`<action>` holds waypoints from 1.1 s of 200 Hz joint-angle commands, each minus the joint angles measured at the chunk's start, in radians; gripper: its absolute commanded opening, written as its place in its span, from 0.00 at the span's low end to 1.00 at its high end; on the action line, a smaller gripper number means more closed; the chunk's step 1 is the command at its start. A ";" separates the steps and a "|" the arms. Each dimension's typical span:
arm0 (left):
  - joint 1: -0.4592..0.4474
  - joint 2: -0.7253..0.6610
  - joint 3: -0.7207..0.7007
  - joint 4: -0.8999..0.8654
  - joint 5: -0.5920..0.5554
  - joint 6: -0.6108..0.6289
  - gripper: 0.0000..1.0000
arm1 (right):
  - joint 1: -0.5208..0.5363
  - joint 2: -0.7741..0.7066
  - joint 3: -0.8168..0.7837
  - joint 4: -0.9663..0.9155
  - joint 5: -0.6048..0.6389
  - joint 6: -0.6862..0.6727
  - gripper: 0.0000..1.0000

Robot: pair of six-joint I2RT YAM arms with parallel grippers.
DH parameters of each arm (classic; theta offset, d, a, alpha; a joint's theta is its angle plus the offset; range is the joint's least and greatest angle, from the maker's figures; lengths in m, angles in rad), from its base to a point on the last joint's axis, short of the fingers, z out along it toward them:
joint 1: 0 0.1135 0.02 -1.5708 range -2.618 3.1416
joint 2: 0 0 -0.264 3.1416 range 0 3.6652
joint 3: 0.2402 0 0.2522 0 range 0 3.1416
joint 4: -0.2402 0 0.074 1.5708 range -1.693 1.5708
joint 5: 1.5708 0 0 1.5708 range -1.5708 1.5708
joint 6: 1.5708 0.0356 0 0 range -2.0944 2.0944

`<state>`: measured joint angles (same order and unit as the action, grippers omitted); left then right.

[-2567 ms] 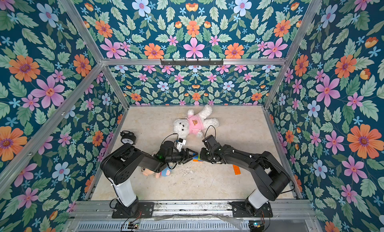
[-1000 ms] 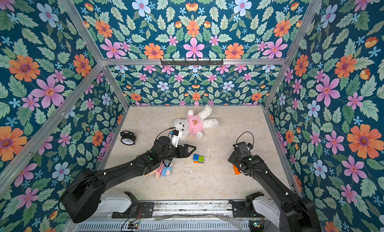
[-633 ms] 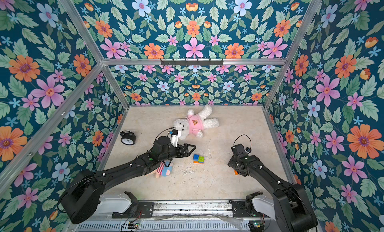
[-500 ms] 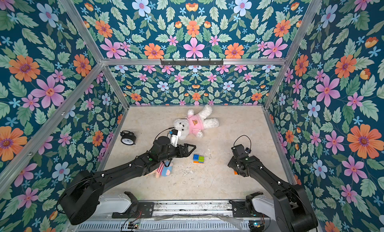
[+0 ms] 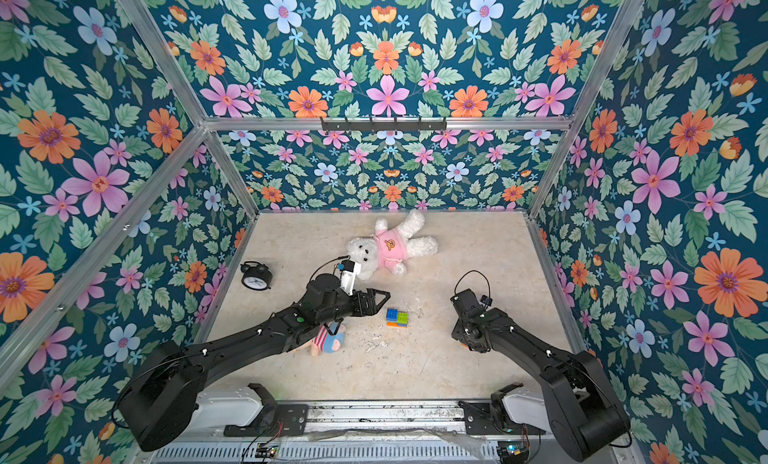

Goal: Assemble the number 5 with lego
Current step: Pick up the lego brick from the center of the board.

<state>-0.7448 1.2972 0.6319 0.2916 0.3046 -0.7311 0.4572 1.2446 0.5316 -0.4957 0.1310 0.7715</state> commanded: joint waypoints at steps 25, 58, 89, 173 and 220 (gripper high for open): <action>0.002 -0.009 -0.002 -0.006 -0.024 0.019 0.99 | 0.032 0.053 -0.001 -0.040 0.034 0.040 0.49; 0.001 -0.003 0.001 -0.009 -0.030 0.019 0.99 | 0.038 0.055 -0.009 -0.036 0.050 0.048 0.38; 0.001 0.002 0.005 -0.017 -0.030 0.019 0.99 | 0.038 0.057 -0.002 -0.041 0.037 0.041 0.36; 0.002 -0.025 -0.004 -0.044 -0.091 0.019 0.99 | 0.114 0.007 0.111 -0.037 0.041 -0.087 0.27; 0.040 -0.045 -0.028 -0.022 -0.050 -0.019 0.93 | 0.234 0.013 0.234 0.062 0.035 -0.315 0.29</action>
<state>-0.7311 1.2636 0.6159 0.2680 0.2329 -0.7292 0.6552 1.2583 0.7280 -0.4988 0.1650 0.6151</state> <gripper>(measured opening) 0.952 0.371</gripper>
